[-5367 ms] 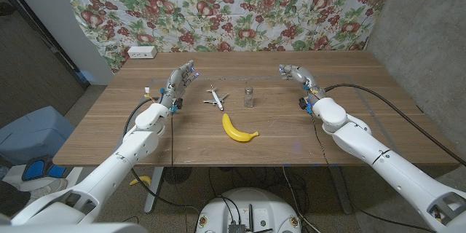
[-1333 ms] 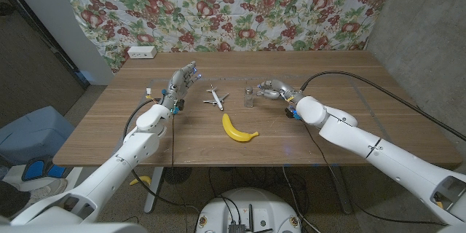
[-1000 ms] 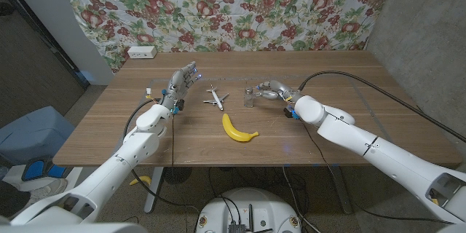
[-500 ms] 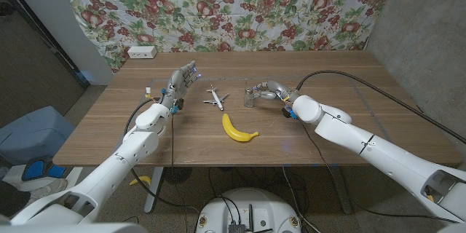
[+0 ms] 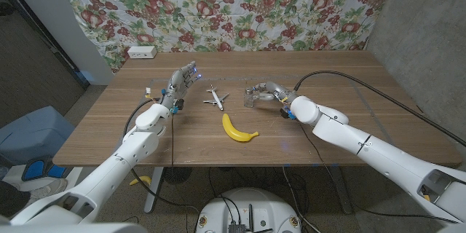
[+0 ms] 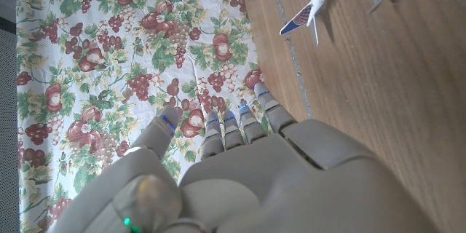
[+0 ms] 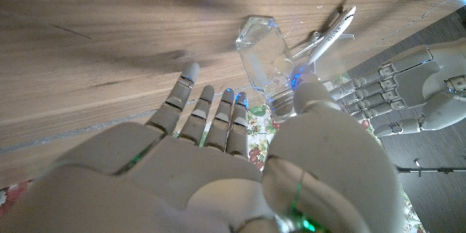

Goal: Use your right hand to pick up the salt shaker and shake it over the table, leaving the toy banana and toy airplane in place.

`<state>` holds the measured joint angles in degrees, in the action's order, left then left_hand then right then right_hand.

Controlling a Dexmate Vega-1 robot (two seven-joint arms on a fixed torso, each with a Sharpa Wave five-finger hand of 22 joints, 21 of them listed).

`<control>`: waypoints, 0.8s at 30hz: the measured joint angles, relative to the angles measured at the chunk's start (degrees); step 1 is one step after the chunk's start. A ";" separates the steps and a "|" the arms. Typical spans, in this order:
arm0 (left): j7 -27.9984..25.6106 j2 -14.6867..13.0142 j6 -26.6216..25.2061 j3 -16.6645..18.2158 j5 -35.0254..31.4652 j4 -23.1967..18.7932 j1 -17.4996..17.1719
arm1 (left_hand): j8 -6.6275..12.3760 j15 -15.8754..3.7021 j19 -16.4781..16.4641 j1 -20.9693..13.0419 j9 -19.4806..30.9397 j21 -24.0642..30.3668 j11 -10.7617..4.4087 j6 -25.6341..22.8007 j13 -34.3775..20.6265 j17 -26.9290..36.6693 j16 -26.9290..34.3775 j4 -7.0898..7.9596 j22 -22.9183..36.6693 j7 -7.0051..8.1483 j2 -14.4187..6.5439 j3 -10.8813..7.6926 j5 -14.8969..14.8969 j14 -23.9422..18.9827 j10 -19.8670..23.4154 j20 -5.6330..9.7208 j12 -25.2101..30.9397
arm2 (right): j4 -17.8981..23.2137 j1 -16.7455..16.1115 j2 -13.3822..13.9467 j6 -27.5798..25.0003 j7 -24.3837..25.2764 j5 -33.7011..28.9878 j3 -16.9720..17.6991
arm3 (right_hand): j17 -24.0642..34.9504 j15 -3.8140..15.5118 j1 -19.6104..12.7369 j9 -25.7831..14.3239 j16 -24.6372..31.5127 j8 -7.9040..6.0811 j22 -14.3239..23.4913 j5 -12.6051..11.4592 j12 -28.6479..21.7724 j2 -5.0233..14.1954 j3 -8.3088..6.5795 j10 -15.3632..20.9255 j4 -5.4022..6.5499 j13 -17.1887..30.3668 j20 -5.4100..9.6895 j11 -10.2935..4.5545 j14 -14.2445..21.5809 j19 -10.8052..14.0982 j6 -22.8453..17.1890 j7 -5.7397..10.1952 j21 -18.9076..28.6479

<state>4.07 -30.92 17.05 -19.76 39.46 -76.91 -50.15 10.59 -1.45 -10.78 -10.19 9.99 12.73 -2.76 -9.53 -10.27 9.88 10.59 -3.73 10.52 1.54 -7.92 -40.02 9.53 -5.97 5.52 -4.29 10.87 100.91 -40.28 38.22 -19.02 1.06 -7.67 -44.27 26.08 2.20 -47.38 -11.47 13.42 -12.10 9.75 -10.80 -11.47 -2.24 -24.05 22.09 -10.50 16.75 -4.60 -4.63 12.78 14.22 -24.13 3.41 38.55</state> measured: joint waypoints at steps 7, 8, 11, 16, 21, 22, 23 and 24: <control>-0.12 -0.19 -0.17 0.08 0.10 -0.36 -0.24 | 0.00 0.22 -0.31 0.53 0.00 0.00 0.00 0.00 0.00 0.00 0.00 0.00 0.00 0.00 -0.08 0.00 0.00 -0.62 0.00 -0.31 0.00 | -0.83 0.08 -0.54 0.62 0.49 -0.59 -0.30 | -0.33 0.15 -1.27 0.00 -0.35 -0.43 0.00 0.07 -0.23 -0.08 0.17 0.72 0.16 -0.30 0.62 -1.34 -1.44 -0.63 -1.04 1.04 -0.66; -0.13 -0.21 -0.20 0.09 0.13 -0.37 -0.26 | 0.00 0.12 -0.31 0.53 0.00 0.00 0.00 0.00 0.00 0.00 0.00 0.00 0.00 0.00 -0.08 0.00 0.00 -0.70 0.00 -0.31 0.00 | -0.96 0.09 -0.63 0.71 0.56 -0.65 -0.33 | -0.33 -0.06 -1.27 0.00 -0.35 -0.43 0.00 0.22 -0.23 -0.08 0.16 1.03 0.16 -0.30 0.62 -1.64 -1.65 -0.63 -1.24 1.23 -0.66; -0.10 -0.26 -0.30 0.10 0.22 -0.46 -0.31 | 0.00 0.11 -0.44 0.53 0.00 0.00 0.00 0.00 0.00 0.00 0.12 0.17 0.00 0.00 -0.08 -0.17 0.00 -0.98 0.00 -0.44 0.00 | -1.47 0.18 -1.00 1.05 0.77 -0.87 -0.45 | -0.33 -0.16 -1.27 -0.01 -0.35 -0.43 0.00 0.22 -0.27 -0.08 0.27 1.34 0.27 -0.30 0.62 -1.95 -1.75 -0.63 -1.48 1.48 -1.07; 0.07 -0.30 -0.39 0.12 0.38 -0.48 -0.33 | 0.00 0.34 -0.62 0.76 0.00 0.00 0.31 0.00 0.00 0.00 0.27 0.24 0.00 0.00 0.15 -0.24 0.00 -1.54 0.30 -0.63 0.00 | -2.27 0.42 -1.51 1.55 0.90 -1.03 -0.67 | -0.32 -0.16 -1.27 -0.01 -0.35 -0.66 0.00 0.22 -0.67 -0.08 0.40 1.34 0.40 -0.30 0.83 -1.95 -1.74 -0.42 -1.65 1.62 -1.06; 0.19 -0.33 -0.45 0.14 0.47 -0.48 -0.35 | 0.00 0.12 -0.72 0.76 0.00 0.00 0.31 0.00 0.00 0.00 0.28 0.24 0.00 0.00 0.15 -0.24 0.00 -1.93 0.30 -0.72 0.00 | -2.99 0.72 -1.91 2.04 0.80 -1.05 -0.87 | -0.60 -0.16 -1.27 -0.01 -0.35 -0.66 0.00 0.22 -0.67 -0.08 0.40 1.68 0.40 -0.29 0.83 -2.23 -1.74 -0.42 -2.27 1.83 -1.32; 0.21 -0.34 -0.46 0.15 0.49 -0.48 -0.35 | 0.00 0.12 -0.72 0.76 0.00 0.00 0.31 0.00 0.00 0.00 0.28 0.24 0.00 0.00 0.15 -0.24 0.00 -1.93 0.30 -0.72 0.00 | -3.18 0.78 -2.03 2.18 0.71 -1.05 -0.91 | -0.60 -0.16 -1.28 -0.01 -0.35 -0.66 0.00 0.22 -0.67 -0.07 0.40 2.08 0.40 -0.29 0.84 -2.23 -1.74 -0.40 -2.29 1.84 -1.32; 0.22 -0.34 -0.46 0.15 0.50 -0.48 -0.36 | 0.00 0.12 -0.72 0.76 0.00 0.00 0.31 0.00 0.00 0.00 0.28 0.24 0.00 0.00 0.15 -0.24 0.00 -1.93 0.30 -0.72 0.00 | -3.20 0.79 -2.04 2.28 0.66 -1.05 -0.92 | -0.60 -0.16 -1.28 -0.01 -0.35 -0.66 0.00 0.22 -0.67 -0.07 0.40 2.09 0.40 -0.29 1.04 -2.25 -1.74 -0.20 -2.48 2.03 -1.32; 0.26 -0.34 -0.49 0.15 0.53 -0.48 -0.36 | 0.00 0.12 -0.72 0.76 0.00 0.00 0.31 0.00 0.00 0.00 0.27 0.24 0.00 0.00 0.15 -0.24 0.00 -1.93 0.30 -0.72 0.00 | -3.49 0.89 -2.21 2.43 0.62 -1.05 -0.97 | -0.60 -0.15 -1.65 -0.01 -0.35 -0.74 0.00 0.22 -0.77 0.30 0.40 2.43 0.40 -0.29 1.23 -2.59 -1.73 -0.01 -2.74 2.16 -1.32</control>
<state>4.34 -31.26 16.56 -19.61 39.99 -77.39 -50.51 10.59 -1.33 -11.50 -9.43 9.99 12.73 -2.45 -9.53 -10.27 9.88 10.87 -3.50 10.52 1.53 -7.77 -40.26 9.53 -7.90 5.83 -5.01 10.87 97.42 -39.39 36.02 -16.59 1.68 -8.71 -45.25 25.48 2.06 -49.03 -11.48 13.07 -12.84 9.74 -10.58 -12.24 -1.94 -23.65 24.52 -10.11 16.46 -3.36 -7.22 11.05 14.21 -26.87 5.57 37.23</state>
